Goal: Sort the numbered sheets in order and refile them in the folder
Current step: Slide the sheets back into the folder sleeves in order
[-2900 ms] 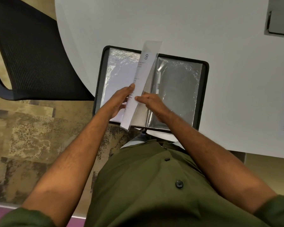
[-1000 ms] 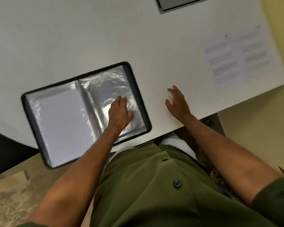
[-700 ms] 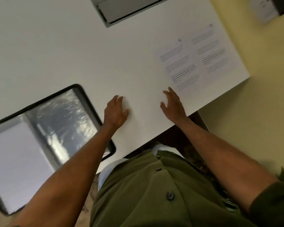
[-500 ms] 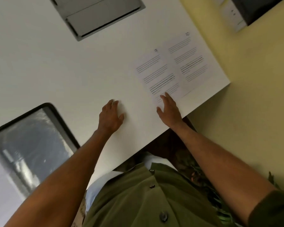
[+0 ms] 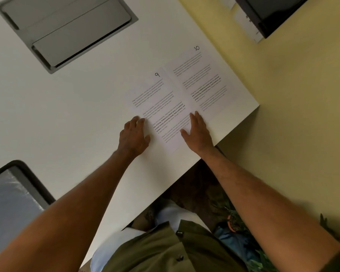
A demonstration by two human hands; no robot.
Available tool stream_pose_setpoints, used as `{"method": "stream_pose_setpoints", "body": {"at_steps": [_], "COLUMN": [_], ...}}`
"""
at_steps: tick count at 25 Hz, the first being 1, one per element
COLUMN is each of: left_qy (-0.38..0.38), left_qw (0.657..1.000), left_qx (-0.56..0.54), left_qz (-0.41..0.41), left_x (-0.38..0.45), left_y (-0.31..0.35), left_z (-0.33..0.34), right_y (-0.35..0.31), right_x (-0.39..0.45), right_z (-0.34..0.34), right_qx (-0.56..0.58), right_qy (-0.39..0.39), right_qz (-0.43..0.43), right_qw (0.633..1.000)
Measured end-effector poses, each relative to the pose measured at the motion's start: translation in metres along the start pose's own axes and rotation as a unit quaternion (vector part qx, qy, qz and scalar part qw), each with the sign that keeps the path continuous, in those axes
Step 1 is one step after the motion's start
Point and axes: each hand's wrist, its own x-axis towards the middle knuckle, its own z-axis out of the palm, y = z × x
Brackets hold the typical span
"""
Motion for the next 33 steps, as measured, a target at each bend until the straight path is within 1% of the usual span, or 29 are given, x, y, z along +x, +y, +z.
{"method": "stream_pose_setpoints", "body": {"at_steps": [4,9,13,16,18,20,21,22,23,25,26,28,30,31,32,33], "left_qy": [0.004,0.026,0.053,0.085,0.116,0.138,0.144,0.143,0.139,0.132,0.134,0.139,0.124,0.112,0.106,0.104], "left_qw": [1.000,0.999,0.994,0.980,0.952,0.909,0.889,0.876,0.873,0.866,0.855,0.818,0.754,0.728,0.717,0.721], "left_qx": [0.009,0.002,-0.063,-0.136,-0.214,-0.288,-0.310,-0.317,-0.309,-0.319,-0.344,-0.428,-0.553,-0.596,-0.614,-0.610], "left_qz": [-0.010,-0.023,-0.071,-0.120,-0.186,-0.268,-0.305,-0.333,-0.350,-0.361,-0.363,-0.359,-0.332,-0.319,-0.311,-0.311], "left_x": [0.013,0.018,0.021,0.023,0.019,0.014,0.014,0.016,0.018,0.023,0.023,0.022,0.020,0.019,0.018,0.016], "left_y": [0.005,-0.003,-0.013,-0.018,-0.013,-0.006,-0.005,-0.004,-0.004,-0.005,-0.004,-0.004,-0.007,-0.011,-0.014,-0.016], "left_z": [-0.003,-0.008,-0.008,-0.004,-0.005,-0.010,-0.012,-0.012,-0.013,-0.013,-0.015,-0.018,-0.020,-0.020,-0.019,-0.018], "right_y": [0.001,-0.005,-0.013,-0.020,-0.024,-0.027,-0.027,-0.028,-0.028,-0.028,-0.027,-0.025,-0.025,-0.025,-0.025,-0.025], "right_x": [0.001,-0.011,-0.023,-0.029,-0.031,-0.031,-0.031,-0.030,-0.030,-0.029,-0.029,-0.029,-0.028,-0.028,-0.028,-0.028], "right_z": [0.010,0.029,0.039,0.045,0.046,0.046,0.045,0.044,0.043,0.041,0.040,0.039,0.039,0.039,0.039,0.039], "right_qx": [-0.051,-0.126,-0.132,-0.108,-0.088,-0.071,-0.066,-0.064,-0.064,-0.069,-0.072,-0.076,-0.077,-0.077,-0.076,-0.077], "right_qy": [-0.029,-0.035,-0.035,-0.031,-0.030,-0.034,-0.034,-0.033,-0.033,-0.039,-0.044,-0.051,-0.056,-0.058,-0.058,-0.059], "right_qz": [-0.008,-0.048,-0.092,-0.117,-0.124,-0.125,-0.124,-0.124,-0.124,-0.127,-0.130,-0.134,-0.135,-0.136,-0.136,-0.135], "right_qw": [0.998,0.990,0.986,0.987,0.988,0.989,0.989,0.990,0.990,0.989,0.988,0.987,0.986,0.986,0.986,0.986]}}
